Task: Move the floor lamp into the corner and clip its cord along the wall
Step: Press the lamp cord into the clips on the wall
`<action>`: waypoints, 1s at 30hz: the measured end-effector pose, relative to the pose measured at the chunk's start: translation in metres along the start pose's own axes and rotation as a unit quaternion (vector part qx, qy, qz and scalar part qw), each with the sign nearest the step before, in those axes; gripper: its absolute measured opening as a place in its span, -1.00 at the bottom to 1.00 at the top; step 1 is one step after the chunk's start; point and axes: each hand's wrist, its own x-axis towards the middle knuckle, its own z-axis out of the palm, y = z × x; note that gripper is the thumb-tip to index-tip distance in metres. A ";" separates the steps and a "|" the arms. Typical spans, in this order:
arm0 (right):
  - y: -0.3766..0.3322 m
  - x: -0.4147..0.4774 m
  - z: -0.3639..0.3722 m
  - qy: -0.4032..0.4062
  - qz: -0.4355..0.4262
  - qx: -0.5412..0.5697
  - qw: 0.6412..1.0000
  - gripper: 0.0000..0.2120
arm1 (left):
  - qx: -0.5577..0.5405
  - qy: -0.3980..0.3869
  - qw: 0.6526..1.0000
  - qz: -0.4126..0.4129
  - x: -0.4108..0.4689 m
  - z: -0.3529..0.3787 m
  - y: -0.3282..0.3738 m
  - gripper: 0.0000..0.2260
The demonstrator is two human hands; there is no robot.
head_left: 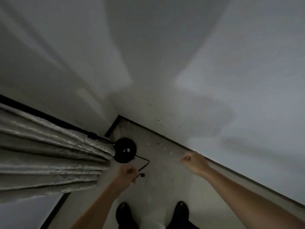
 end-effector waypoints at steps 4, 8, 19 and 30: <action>0.044 0.064 0.059 -0.001 0.010 -0.002 1.000 -0.93 | 0.002 -0.010 1.000 -0.003 0.082 0.035 -0.066 -0.76; 0.080 0.145 0.121 0.002 0.001 0.006 1.000 -0.88 | 0.014 -0.003 1.000 0.019 0.173 0.060 -0.142 -0.73; 0.103 0.340 0.214 0.082 -0.105 0.002 0.991 -0.88 | 0.064 0.030 0.988 0.139 0.375 0.080 -0.233 -0.81; 0.064 0.406 0.186 0.157 -0.231 0.002 0.960 -0.85 | 0.162 0.051 0.950 0.263 0.465 0.062 -0.230 -0.74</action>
